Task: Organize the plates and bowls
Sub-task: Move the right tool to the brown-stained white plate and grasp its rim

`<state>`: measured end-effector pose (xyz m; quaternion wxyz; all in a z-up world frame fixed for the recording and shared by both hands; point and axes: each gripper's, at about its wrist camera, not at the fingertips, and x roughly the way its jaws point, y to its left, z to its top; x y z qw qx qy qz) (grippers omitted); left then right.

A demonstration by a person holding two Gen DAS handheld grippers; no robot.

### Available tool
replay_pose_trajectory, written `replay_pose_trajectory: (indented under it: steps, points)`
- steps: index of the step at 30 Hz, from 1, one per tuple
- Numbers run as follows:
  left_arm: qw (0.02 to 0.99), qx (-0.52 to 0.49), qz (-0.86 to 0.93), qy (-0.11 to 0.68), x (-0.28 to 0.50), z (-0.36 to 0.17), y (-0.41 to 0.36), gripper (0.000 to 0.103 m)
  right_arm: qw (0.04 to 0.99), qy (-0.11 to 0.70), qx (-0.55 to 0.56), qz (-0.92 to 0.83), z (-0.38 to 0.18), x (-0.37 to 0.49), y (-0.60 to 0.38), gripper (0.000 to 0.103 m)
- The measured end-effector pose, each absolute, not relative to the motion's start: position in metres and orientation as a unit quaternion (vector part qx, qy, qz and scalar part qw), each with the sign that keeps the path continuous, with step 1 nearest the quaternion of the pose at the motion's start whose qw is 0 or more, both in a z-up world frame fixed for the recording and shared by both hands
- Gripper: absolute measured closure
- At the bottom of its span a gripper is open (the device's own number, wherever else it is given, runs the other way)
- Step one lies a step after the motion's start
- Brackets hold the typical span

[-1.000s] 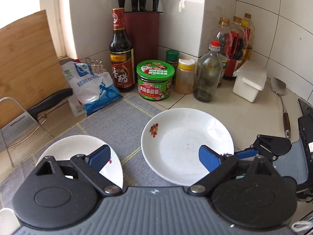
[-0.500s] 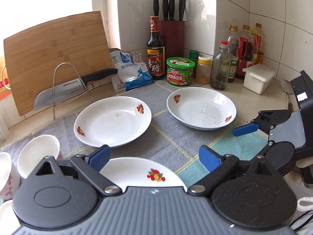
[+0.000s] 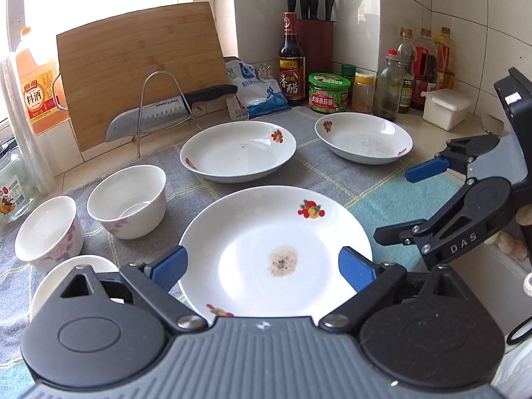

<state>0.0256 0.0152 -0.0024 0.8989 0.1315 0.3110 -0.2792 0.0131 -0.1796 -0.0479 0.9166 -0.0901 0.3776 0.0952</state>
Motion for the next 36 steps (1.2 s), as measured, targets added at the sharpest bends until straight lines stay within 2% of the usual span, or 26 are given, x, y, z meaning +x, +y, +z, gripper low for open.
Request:
replay_pose_trajectory:
  steps: [18, 24, 36]
  points:
    - [0.86, 0.158, -0.3, 0.381, 0.021, -0.059, 0.047, 0.006, 0.899, 0.408, -0.066, 0.143, -0.058, 0.019, -0.138, 0.0]
    - [0.86, 0.146, -0.305, 0.383, 0.029, -0.063, 0.043, 0.001, 0.887, 0.431, -0.038, 0.164, -0.072, 0.034, -0.139, 0.0]
    - [0.859, 0.144, -0.307, 0.383, 0.032, -0.064, 0.041, 0.0, 0.863, 0.477, -0.004, 0.168, -0.079, 0.063, -0.144, 0.0]
